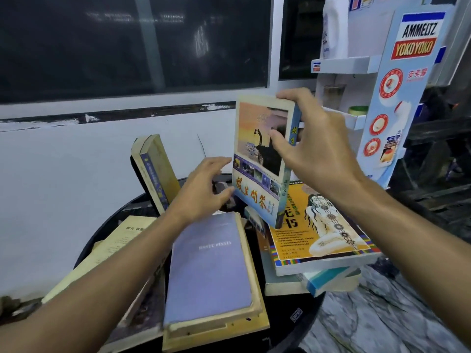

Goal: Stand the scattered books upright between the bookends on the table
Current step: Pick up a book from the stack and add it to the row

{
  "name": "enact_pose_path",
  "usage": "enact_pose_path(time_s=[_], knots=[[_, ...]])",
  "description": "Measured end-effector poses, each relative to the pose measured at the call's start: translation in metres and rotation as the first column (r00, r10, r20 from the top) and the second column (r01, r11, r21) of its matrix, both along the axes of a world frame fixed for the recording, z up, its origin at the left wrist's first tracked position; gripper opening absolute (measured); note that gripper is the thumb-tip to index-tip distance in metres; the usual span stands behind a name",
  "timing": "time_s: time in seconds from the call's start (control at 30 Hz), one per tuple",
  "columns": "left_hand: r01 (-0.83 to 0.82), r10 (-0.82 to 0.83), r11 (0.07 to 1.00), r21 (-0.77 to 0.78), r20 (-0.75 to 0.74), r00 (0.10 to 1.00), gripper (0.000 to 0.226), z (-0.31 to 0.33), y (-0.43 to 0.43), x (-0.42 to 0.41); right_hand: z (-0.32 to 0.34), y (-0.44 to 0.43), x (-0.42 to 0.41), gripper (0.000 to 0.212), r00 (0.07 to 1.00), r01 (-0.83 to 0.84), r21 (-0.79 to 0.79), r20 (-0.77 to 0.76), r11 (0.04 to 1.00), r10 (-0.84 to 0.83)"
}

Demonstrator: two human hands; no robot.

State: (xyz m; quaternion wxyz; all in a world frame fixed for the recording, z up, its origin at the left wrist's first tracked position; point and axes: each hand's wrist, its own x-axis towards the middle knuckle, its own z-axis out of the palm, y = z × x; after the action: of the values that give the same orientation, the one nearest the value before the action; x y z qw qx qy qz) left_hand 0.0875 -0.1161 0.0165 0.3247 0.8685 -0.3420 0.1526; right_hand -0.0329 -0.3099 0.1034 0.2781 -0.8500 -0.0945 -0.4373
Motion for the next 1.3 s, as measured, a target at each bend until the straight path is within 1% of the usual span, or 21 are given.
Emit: enact_pose_path(time_s=[0.07, 0.17, 0.23, 0.3, 0.43, 0.5, 0.57, 0.6, 0.67, 0.73, 0.83, 1.0, 1.17, 1.3], knots=[[-0.113, 0.11, 0.992, 0.048, 0.049, 0.993, 0.064, 0.003, 0.023, 0.012, 0.002, 0.014, 0.008, 0.05, 1.0, -0.023, -0.011, -0.006, 1.0, 0.023], [-0.278, 0.264, 0.957, 0.082, 0.145, 0.953, 0.061, 0.009, 0.054, 0.027, 0.003, 0.035, 0.023, 0.05, 0.997, -0.072, -0.022, -0.023, 0.997, 0.071], [-0.361, 0.346, 0.929, 0.079, 0.156, 0.925, 0.058, 0.014, 0.073, 0.036, 0.004, 0.049, 0.033, 0.048, 0.996, -0.093, -0.036, -0.018, 0.995, 0.093], [-0.404, 0.387, 0.91, 0.091, 0.162, 0.908, 0.06, 0.018, 0.09, 0.043, 0.004, 0.063, 0.043, 0.046, 0.994, -0.111, -0.041, -0.019, 0.993, 0.11], [-0.432, 0.405, 0.894, 0.12, 0.198, 0.893, 0.064, 0.023, 0.113, 0.054, 0.003, 0.086, 0.068, 0.043, 0.994, -0.107, -0.051, -0.039, 0.993, 0.105], [-0.444, 0.413, 0.886, 0.137, 0.205, 0.888, 0.063, 0.025, 0.12, 0.057, 0.003, 0.095, 0.081, 0.042, 0.99, -0.135, -0.055, -0.049, 0.989, 0.132], [-0.446, 0.413, 0.881, 0.158, 0.203, 0.888, 0.06, 0.027, 0.126, 0.061, 0.003, 0.104, 0.094, 0.041, 0.99, -0.123, -0.065, -0.074, 0.99, 0.118], [-0.436, 0.405, 0.886, 0.159, 0.194, 0.894, 0.054, 0.027, 0.128, 0.063, 0.002, 0.108, 0.101, 0.04, 0.99, -0.112, -0.069, -0.088, 0.991, 0.106], [-0.391, 0.369, 0.909, 0.142, 0.16, 0.916, 0.039, 0.026, 0.133, 0.066, -0.002, 0.115, 0.117, 0.041, 0.99, -0.118, -0.075, -0.091, 0.99, 0.111], [-0.359, 0.343, 0.927, 0.107, 0.142, 0.928, 0.031, 0.025, 0.135, 0.067, -0.009, 0.12, 0.133, 0.043, 0.988, -0.119, -0.077, -0.109, 0.99, 0.11], [-0.358, 0.346, 0.932, 0.059, 0.15, 0.926, 0.031, 0.024, 0.135, 0.065, -0.019, 0.125, 0.154, 0.044, 0.989, -0.091, -0.096, -0.124, 0.991, 0.079], [-0.386, 0.377, 0.922, 0.027, 0.167, 0.911, 0.029, 0.022, 0.132, 0.065, -0.035, 0.134, 0.179, 0.038, 0.991, -0.09, -0.093, -0.112, 0.992, 0.079], [-0.432, 0.424, 0.902, -0.005, 0.204, 0.883, 0.023, 0.02, 0.126, 0.067, -0.052, 0.148, 0.197, 0.042, 0.994, -0.065, -0.086, -0.095, 0.994, 0.057], [-0.456, 0.447, 0.89, -0.007, 0.209, 0.87, 0.019, 0.019, 0.123, 0.07, -0.067, 0.157, 0.206, 0.038, 0.995, -0.061, -0.014, -0.078, 0.998, 0.06]])
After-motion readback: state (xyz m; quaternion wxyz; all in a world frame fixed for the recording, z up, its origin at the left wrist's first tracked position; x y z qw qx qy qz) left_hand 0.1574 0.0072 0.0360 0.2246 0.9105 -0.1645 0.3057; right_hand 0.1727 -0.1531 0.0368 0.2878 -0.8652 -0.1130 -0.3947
